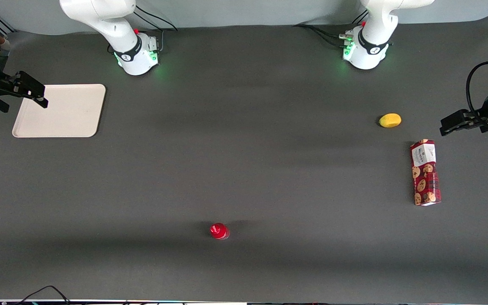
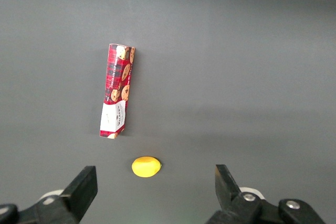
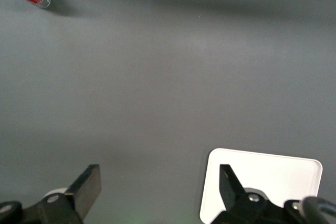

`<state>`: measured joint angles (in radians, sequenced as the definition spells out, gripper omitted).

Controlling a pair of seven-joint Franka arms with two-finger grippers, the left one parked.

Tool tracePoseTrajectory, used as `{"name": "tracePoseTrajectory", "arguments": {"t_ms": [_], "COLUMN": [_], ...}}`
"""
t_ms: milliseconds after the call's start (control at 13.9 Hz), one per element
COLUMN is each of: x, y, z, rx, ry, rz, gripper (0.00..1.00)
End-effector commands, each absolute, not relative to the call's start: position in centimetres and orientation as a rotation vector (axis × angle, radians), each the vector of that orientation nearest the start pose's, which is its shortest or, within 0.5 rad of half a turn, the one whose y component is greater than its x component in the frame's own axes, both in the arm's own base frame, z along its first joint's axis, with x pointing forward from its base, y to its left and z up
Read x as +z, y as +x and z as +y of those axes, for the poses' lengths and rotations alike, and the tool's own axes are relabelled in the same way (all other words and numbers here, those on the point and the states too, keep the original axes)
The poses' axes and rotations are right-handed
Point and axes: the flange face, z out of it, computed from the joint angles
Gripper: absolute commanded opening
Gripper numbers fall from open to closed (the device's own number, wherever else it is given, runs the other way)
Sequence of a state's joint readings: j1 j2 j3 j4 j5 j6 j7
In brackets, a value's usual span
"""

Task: Place coke bottle on tray
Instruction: 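Move the open right gripper from the tray toward the red Coca-Cola bottle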

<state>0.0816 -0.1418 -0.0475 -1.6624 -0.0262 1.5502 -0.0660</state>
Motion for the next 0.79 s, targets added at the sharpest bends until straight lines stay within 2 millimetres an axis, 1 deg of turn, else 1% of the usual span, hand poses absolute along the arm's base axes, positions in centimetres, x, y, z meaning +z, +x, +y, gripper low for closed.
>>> {"name": "tracePoseTrajectory", "arguments": {"t_ms": [0, 72, 144, 216, 288, 431, 575, 647, 719], "x": [66.2, 67.3, 67.2, 67.3, 66.8, 64.0, 61.4, 60.3, 58.7], "y": [51.4, 52.5, 53.9, 55.4, 56.6, 59.3, 62.6, 63.7, 64.8], "z": [4.2, 6.6, 7.7, 9.3, 11.6, 16.3, 19.9, 22.1, 24.2], "rx": [-0.037, -0.055, -0.021, -0.030, -0.027, 0.010, 0.015, -0.029, -0.091], "ry": [-3.119, -3.118, -3.113, -3.097, -3.090, -3.070, -3.034, -3.033, -3.043], "rz": [-0.117, -0.141, -0.155, -0.175, -0.187, -0.199, -0.117, -0.094, -0.099], "gripper": [1.00, 1.00, 1.00, 1.00, 1.00, 1.00, 1.00, 1.00, 1.00]}}
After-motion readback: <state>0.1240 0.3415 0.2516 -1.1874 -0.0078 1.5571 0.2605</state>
